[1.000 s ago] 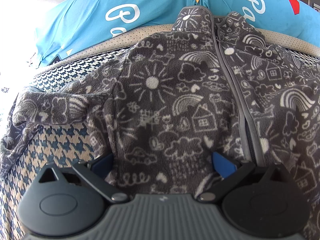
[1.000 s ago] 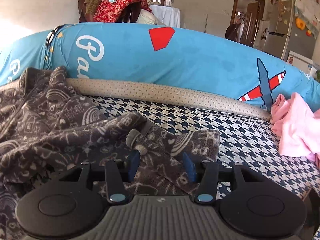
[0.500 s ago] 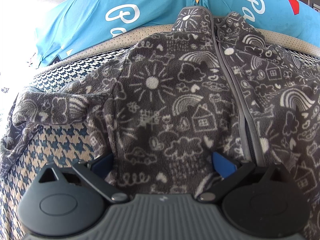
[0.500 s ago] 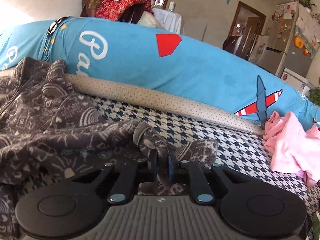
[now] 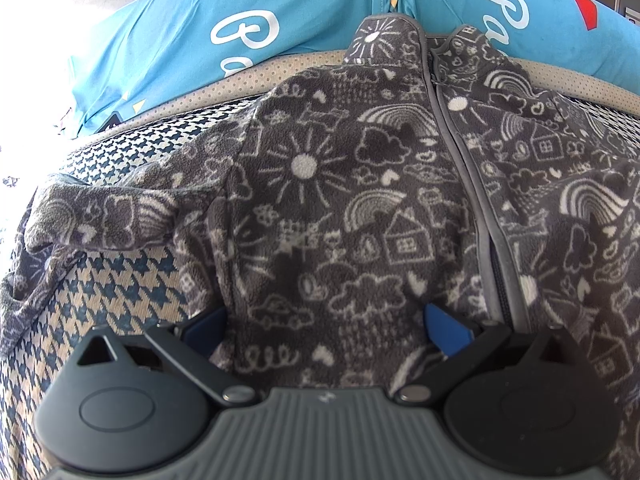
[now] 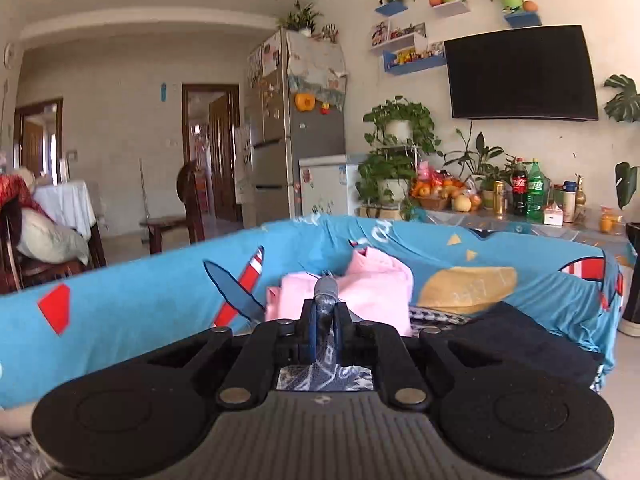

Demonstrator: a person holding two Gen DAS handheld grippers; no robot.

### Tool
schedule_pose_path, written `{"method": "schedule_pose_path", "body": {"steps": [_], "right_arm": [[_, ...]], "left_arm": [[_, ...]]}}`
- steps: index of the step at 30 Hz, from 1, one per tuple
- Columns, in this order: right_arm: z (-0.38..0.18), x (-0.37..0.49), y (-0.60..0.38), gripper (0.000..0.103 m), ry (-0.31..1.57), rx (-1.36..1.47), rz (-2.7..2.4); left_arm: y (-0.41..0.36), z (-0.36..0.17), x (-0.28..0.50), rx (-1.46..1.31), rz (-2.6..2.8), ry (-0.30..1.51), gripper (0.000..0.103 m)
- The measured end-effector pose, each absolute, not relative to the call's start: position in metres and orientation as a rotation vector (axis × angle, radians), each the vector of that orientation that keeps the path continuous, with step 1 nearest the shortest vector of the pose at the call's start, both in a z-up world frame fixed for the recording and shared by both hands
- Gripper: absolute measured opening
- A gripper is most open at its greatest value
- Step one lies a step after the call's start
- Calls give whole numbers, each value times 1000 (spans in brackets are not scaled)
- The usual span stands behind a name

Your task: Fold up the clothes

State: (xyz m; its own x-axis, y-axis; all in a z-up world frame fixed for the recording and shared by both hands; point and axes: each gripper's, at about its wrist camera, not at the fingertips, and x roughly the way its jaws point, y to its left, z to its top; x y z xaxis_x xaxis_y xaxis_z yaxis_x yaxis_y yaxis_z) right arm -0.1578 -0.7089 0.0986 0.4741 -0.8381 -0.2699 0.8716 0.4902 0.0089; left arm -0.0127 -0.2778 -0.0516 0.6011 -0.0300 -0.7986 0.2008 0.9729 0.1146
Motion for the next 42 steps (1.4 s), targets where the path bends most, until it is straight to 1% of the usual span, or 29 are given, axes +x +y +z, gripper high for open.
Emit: {"method": "schedule_pose_path", "body": {"steps": [4, 7, 9, 10, 11, 15, 17, 19, 24, 27, 32, 34, 41, 42], "right_arm": [[78, -181, -727, 9, 385, 315, -1090], [83, -209, -723, 9, 374, 413, -1101], [87, -222, -710, 10, 357, 407, -1125], [89, -229, -703, 14, 349, 404, -1138], [90, -232, -700, 16, 354, 397, -1154], [94, -243, -689, 19, 324, 415, -1181], [94, -242, -684, 21, 319, 420, -1135], [88, -232, -678, 27, 354, 423, -1049], [72, -205, -654, 28, 453, 417, -854], [64, -200, -637, 33, 496, 422, -768], [48, -196, -612, 36, 565, 432, -646], [42, -197, -601, 39, 595, 420, -601], [16, -205, -572, 44, 695, 459, -440], [12, -208, -567, 46, 712, 463, -424]], "left_arm": [[-278, -52, -13, 202, -133, 917, 103], [-278, -52, -13, 204, -131, 916, 103], [-278, -52, -13, 203, -132, 916, 103], [-278, -52, -13, 203, -133, 917, 103], [-278, -52, -13, 202, -134, 917, 103], [-279, -51, -12, 202, -132, 922, 103], [-279, -49, -12, 204, -132, 928, 103], [-279, -48, -13, 210, -135, 932, 103], [-278, -43, -20, 238, -148, 938, 103], [-276, -40, -27, 259, -170, 937, 103], [-263, -33, -44, 240, -196, 932, 103], [-260, -32, -54, 227, -208, 928, 103], [-243, -19, -105, 236, -232, 841, 103], [-239, -15, -110, 228, -228, 831, 103]]}}
